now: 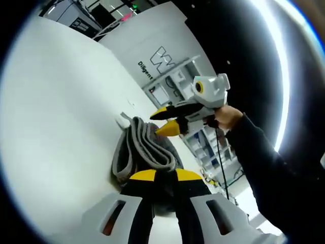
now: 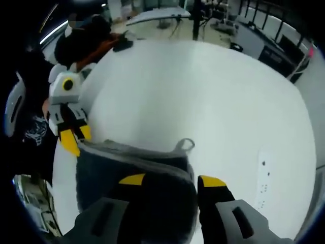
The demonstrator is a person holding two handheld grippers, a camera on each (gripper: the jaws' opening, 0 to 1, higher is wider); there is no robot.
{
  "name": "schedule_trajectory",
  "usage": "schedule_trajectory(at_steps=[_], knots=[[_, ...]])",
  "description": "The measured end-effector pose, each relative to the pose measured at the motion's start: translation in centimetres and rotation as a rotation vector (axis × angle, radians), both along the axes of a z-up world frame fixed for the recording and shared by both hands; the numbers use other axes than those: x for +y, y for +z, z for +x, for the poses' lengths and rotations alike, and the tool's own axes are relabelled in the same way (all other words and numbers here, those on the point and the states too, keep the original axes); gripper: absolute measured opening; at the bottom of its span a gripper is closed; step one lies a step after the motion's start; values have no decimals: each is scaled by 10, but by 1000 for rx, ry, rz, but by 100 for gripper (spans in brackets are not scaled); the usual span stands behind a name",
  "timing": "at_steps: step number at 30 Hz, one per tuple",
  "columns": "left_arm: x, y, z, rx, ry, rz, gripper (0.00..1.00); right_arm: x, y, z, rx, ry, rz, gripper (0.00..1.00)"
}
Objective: Open the folded towel by lifting each exposed corner and separating the folded layers until the towel lies flat within the target outline without major curled edges
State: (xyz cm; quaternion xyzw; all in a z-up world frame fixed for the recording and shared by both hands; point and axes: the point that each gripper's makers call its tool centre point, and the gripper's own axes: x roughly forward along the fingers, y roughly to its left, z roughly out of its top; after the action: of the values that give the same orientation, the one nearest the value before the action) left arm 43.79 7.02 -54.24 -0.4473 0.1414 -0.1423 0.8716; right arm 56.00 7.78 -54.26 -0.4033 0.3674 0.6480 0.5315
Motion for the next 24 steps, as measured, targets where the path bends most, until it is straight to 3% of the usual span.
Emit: schedule_trajectory(at_steps=[9, 13, 21, 24], knots=[[-1, 0, 2, -10, 0, 0, 8, 7, -7, 1, -25, -96, -36, 36], [-2, 1, 2, -23, 0, 14, 7, 15, -9, 5, -12, -150, -10, 33], [-3, 4, 3, -36, -7, 14, 6, 13, -26, -3, -17, -114, -35, 33], [-3, 2, 4, -33, -8, 11, 6, 12, -25, -4, -10, -112, -37, 27]])
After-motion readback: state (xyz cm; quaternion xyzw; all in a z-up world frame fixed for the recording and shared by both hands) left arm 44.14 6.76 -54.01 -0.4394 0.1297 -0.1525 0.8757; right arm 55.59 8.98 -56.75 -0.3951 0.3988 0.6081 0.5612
